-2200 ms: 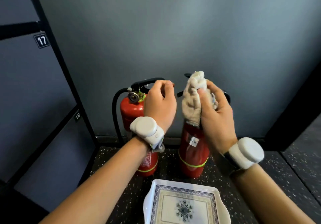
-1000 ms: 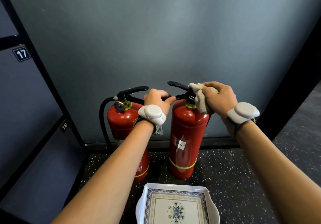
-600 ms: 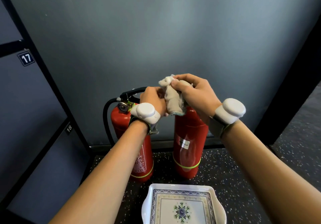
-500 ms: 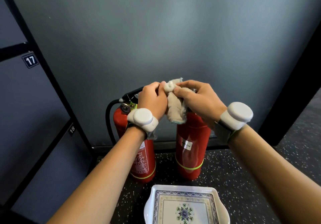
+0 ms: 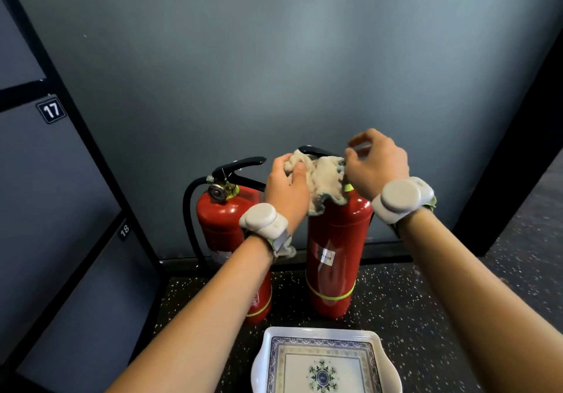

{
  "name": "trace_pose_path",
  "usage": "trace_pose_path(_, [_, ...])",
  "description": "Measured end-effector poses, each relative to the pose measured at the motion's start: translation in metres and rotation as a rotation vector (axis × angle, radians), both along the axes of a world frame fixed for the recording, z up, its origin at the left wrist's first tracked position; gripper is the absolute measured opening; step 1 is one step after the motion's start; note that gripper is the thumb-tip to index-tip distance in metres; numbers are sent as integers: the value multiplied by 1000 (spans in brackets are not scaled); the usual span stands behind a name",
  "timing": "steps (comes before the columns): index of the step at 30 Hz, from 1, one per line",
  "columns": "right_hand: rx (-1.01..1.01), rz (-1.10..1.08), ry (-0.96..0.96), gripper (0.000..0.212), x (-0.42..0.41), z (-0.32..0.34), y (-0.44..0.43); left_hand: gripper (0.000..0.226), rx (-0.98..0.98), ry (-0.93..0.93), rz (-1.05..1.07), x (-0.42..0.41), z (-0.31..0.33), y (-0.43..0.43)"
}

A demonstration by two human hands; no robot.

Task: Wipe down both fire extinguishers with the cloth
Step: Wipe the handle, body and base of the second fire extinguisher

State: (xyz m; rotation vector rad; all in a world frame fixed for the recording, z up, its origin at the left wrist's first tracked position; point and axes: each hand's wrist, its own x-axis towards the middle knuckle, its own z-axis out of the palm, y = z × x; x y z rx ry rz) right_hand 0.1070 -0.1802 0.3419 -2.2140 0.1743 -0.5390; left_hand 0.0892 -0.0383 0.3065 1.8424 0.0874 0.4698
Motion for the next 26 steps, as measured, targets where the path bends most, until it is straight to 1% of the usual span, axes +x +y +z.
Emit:
trace_pose_path(3, [26,97,36,22,9,-13,0,12,0,60,-89,7,3,-18])
trace_pose_path(5, [70,116,32,24,10,-16,-3,12,-20,50,-84,12,5,-22])
trace_pose_path(7, [96,140,27,24,10,-19,-8,14,-125,-11,-44,16,11,-19])
trace_pose_path(9, [108,175,46,24,9,-20,-12,23,-248,-51,30,21,14,-11])
trace_pose_path(10, [107,189,48,24,9,-20,-14,22,-288,-64,46,21,15,-7])
trace_pose_path(11, [110,199,45,25,10,-21,-15,20,-307,-77,55,20,15,-4])
trace_pose_path(16, [122,221,19,23,17,-24,-16,24,-316,-153,165,23,10,0])
trace_pose_path(18, [114,222,16,24,18,-23,-18,21,-260,-118,105,22,8,-8])
trace_pose_path(19, [106,226,16,23,18,-23,-19,18,-185,-99,60,22,5,-12])
trace_pose_path(21, [101,238,20,22,19,-25,-22,19,24,-75,23,20,-2,-17])
trace_pose_path(23, [93,249,20,21,20,-26,-23,16,225,-61,81,20,-5,-14])
trace_pose_path(24, [87,248,17,20,20,-27,-22,14,283,-56,111,21,-4,-11])
trace_pose_path(26, [101,253,9,19,21,-28,-22,15,325,-43,133,22,1,-5])
